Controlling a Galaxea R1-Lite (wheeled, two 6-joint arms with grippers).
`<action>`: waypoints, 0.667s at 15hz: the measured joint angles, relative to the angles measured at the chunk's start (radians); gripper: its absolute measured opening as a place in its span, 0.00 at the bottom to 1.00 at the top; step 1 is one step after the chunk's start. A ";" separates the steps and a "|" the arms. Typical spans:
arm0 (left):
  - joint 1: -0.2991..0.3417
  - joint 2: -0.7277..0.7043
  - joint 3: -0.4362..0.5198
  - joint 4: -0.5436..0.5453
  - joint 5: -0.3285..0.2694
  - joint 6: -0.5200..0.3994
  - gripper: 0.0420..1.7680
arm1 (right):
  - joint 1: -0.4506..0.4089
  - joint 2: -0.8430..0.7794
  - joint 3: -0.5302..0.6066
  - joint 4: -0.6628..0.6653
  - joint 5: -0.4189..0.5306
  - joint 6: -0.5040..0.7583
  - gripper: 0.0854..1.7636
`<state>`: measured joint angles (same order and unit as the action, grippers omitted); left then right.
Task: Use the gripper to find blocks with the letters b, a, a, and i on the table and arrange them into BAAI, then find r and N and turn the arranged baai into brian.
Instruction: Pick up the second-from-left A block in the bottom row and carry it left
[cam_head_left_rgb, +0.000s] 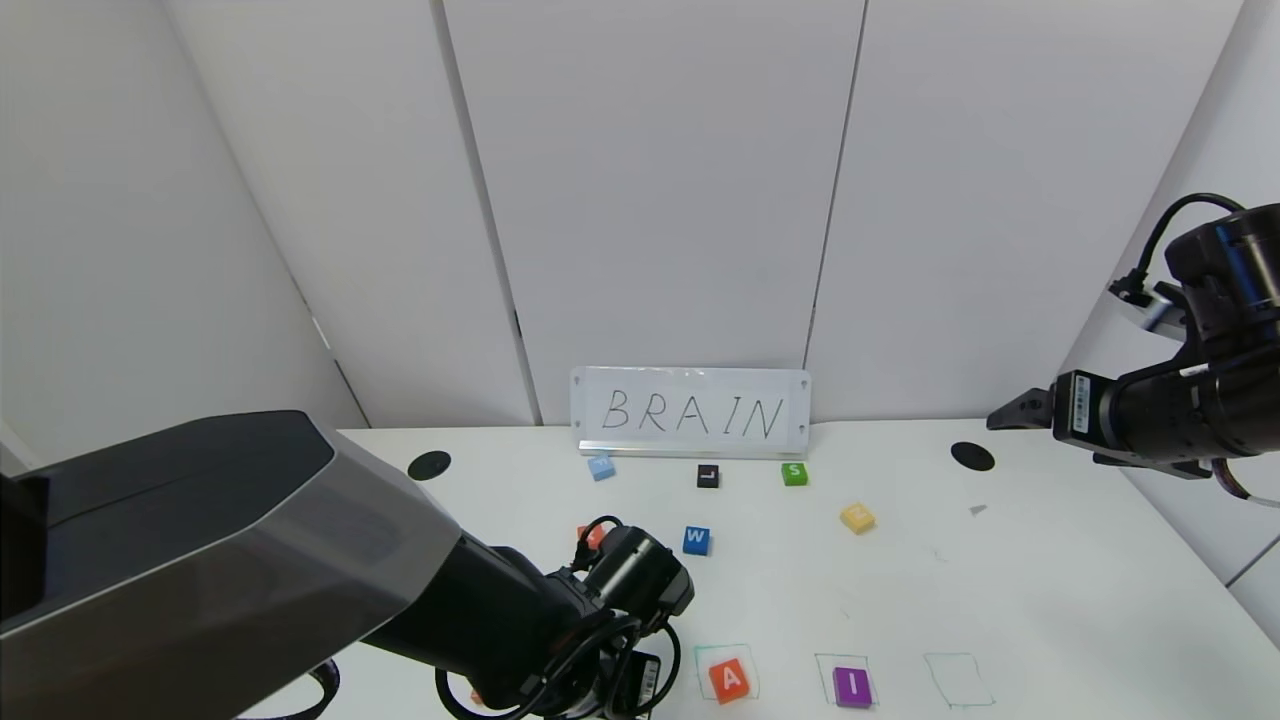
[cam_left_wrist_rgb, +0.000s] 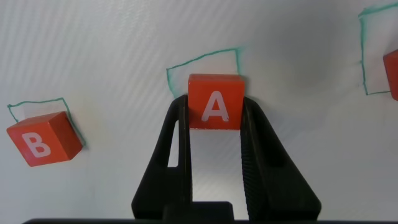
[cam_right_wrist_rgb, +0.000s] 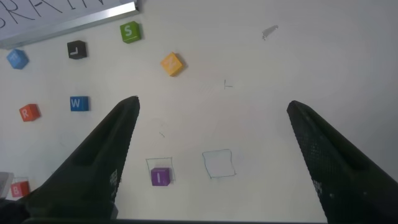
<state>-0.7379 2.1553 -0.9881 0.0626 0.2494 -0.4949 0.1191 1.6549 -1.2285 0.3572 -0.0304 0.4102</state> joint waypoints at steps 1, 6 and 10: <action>0.000 0.000 0.000 0.000 0.000 0.000 0.27 | 0.000 0.000 0.000 0.000 0.000 0.000 0.97; 0.000 -0.004 0.001 0.002 0.000 -0.001 0.27 | 0.000 -0.001 0.000 0.000 -0.002 0.001 0.97; 0.014 -0.052 0.003 0.019 0.009 0.006 0.27 | 0.000 -0.001 0.001 0.000 -0.002 0.001 0.97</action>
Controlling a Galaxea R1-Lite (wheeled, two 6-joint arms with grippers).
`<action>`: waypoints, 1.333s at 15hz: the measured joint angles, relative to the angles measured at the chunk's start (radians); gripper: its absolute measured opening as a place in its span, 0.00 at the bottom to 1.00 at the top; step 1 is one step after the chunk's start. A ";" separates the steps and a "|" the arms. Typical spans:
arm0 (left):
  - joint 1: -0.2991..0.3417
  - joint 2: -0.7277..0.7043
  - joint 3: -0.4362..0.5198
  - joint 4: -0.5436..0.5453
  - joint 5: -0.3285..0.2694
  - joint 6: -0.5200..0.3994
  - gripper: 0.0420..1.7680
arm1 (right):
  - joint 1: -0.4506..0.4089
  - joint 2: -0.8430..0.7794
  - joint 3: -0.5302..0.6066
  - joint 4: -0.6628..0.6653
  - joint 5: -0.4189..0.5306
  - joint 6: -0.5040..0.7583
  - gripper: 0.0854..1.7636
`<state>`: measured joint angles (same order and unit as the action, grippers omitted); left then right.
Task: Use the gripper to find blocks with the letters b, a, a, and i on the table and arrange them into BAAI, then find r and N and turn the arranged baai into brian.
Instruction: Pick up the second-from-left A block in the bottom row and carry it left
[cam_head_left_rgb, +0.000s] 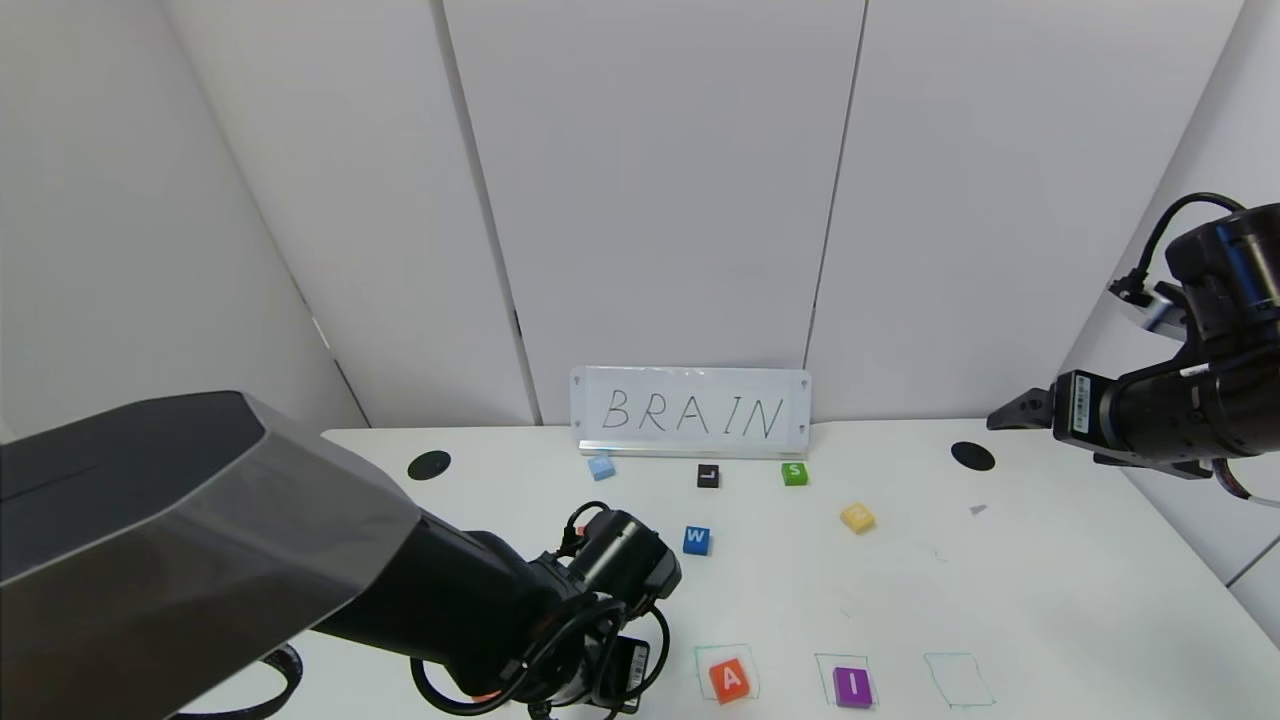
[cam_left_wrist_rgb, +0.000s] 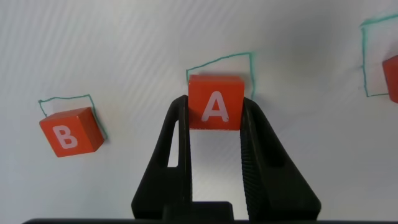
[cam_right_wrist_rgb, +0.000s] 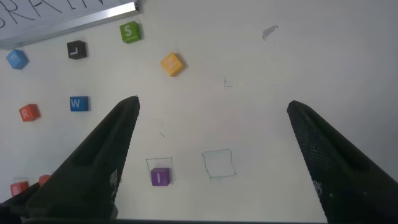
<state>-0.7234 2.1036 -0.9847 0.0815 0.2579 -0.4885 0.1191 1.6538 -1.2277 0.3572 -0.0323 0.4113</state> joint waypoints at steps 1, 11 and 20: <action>0.015 -0.024 0.001 0.001 0.000 0.010 0.27 | 0.000 0.000 0.000 0.000 0.000 0.000 0.97; 0.511 -0.274 -0.025 0.022 -0.116 0.368 0.27 | 0.000 0.004 0.000 0.000 0.000 0.000 0.97; 0.769 -0.168 -0.093 0.013 -0.236 0.517 0.27 | 0.000 0.012 0.000 -0.001 0.000 0.000 0.97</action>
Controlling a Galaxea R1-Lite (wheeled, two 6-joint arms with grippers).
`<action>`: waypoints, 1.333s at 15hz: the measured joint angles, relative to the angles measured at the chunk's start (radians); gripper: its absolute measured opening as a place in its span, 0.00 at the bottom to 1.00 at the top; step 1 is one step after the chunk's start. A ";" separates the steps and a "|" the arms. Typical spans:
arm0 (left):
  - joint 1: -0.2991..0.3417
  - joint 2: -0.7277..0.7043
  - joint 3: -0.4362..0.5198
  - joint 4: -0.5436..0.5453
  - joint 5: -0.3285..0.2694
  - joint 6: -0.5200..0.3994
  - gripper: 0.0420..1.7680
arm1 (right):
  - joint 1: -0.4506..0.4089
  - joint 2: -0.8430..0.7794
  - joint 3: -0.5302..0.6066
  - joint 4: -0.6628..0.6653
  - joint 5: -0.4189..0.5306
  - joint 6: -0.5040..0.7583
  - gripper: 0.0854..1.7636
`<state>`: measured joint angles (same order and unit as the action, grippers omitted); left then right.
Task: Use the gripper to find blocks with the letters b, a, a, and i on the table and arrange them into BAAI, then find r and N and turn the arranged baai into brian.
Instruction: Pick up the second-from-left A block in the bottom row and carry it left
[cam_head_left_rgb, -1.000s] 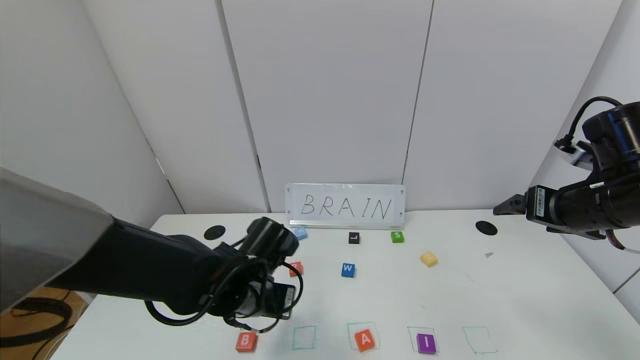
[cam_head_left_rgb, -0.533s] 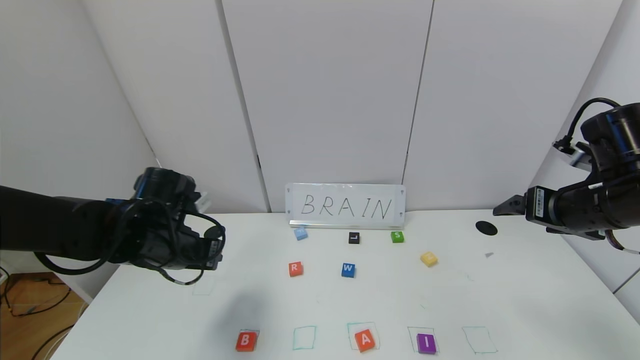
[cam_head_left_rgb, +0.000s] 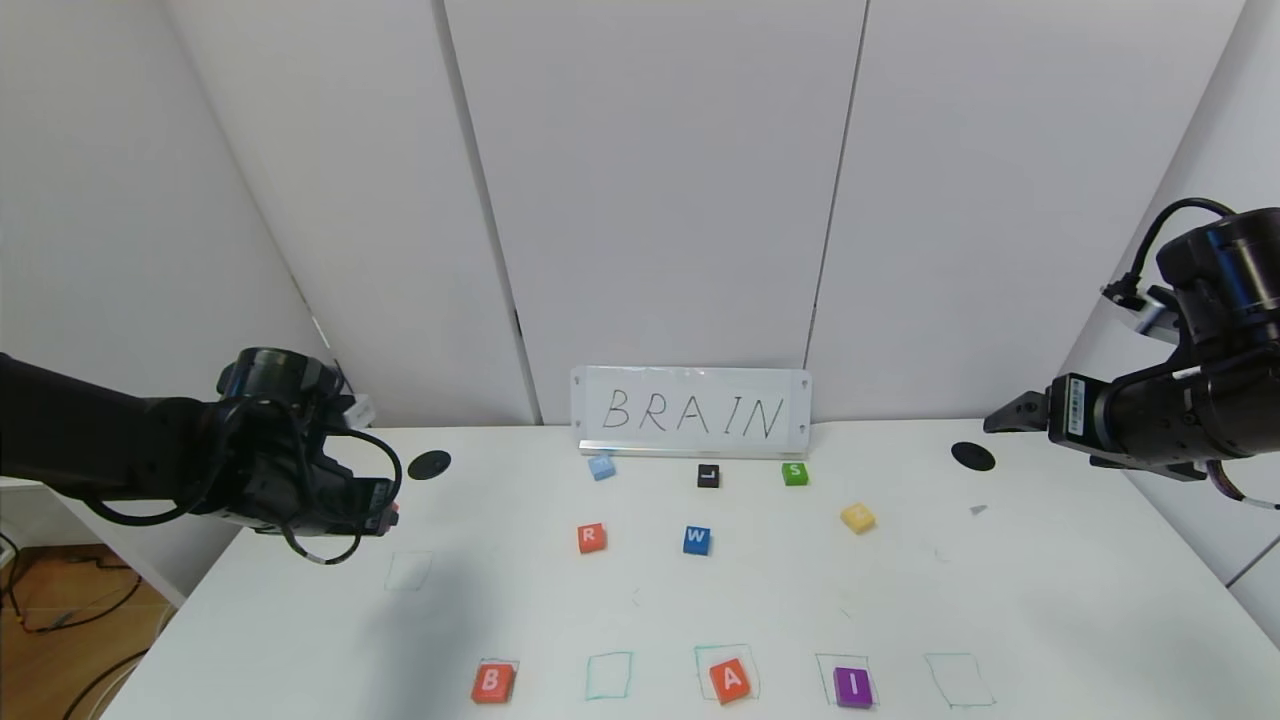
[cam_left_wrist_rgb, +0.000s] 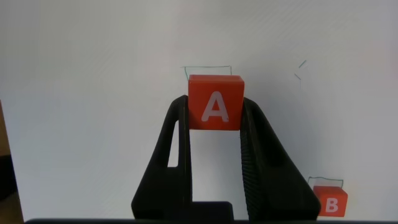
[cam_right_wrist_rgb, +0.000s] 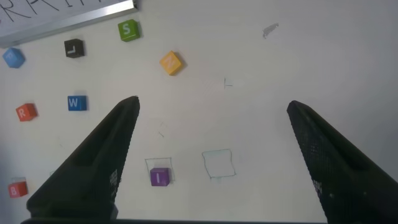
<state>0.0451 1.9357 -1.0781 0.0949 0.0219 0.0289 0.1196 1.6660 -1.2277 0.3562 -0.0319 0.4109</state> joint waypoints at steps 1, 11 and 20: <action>0.002 0.025 -0.005 -0.001 -0.001 0.000 0.27 | 0.000 0.000 0.000 0.000 0.000 0.000 0.97; 0.014 0.180 -0.037 -0.003 -0.033 -0.004 0.27 | -0.005 0.007 -0.005 0.000 0.000 -0.001 0.97; 0.025 0.230 -0.060 -0.001 -0.034 -0.002 0.27 | -0.009 0.008 -0.004 0.000 0.000 -0.002 0.97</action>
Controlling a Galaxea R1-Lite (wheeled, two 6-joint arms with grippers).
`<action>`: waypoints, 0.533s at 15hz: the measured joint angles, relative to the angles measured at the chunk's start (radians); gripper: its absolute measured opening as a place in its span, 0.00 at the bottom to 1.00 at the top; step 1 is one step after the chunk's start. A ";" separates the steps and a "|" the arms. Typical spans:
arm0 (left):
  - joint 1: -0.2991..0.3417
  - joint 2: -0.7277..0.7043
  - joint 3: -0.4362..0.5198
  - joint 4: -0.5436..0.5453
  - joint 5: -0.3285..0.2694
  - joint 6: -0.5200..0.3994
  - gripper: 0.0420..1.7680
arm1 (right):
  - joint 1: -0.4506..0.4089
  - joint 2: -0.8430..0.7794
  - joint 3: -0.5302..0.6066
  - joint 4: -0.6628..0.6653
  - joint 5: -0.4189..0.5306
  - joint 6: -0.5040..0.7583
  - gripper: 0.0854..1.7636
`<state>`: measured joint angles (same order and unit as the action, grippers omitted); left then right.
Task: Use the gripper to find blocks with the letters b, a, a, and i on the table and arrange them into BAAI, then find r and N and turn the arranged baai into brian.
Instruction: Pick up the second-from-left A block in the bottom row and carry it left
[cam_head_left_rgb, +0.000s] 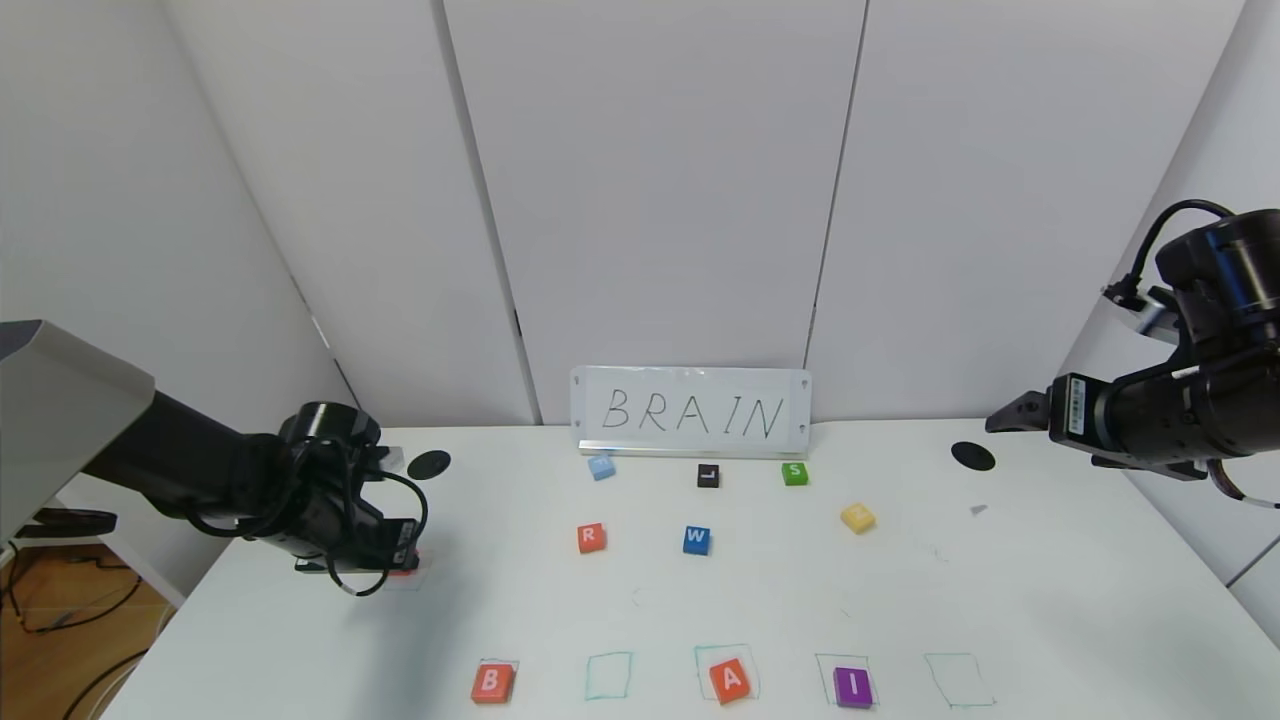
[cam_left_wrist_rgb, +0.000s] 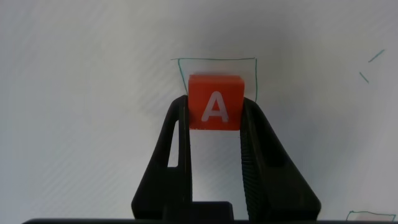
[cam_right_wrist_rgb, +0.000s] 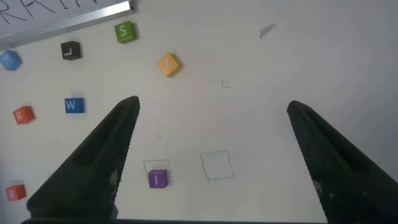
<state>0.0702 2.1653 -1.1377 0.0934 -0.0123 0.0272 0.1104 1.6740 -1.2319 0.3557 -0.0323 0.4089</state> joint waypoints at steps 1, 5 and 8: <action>0.000 0.002 0.000 0.000 0.000 0.000 0.27 | 0.000 0.000 0.000 0.000 0.000 0.000 0.97; -0.002 0.012 -0.001 -0.002 0.000 0.002 0.27 | 0.000 0.000 0.000 0.000 0.000 0.000 0.97; -0.005 0.019 -0.002 -0.002 0.001 0.002 0.27 | -0.002 0.000 0.000 0.000 0.000 0.000 0.97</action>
<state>0.0649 2.1840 -1.1396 0.0917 -0.0115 0.0289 0.1087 1.6745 -1.2319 0.3557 -0.0323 0.4087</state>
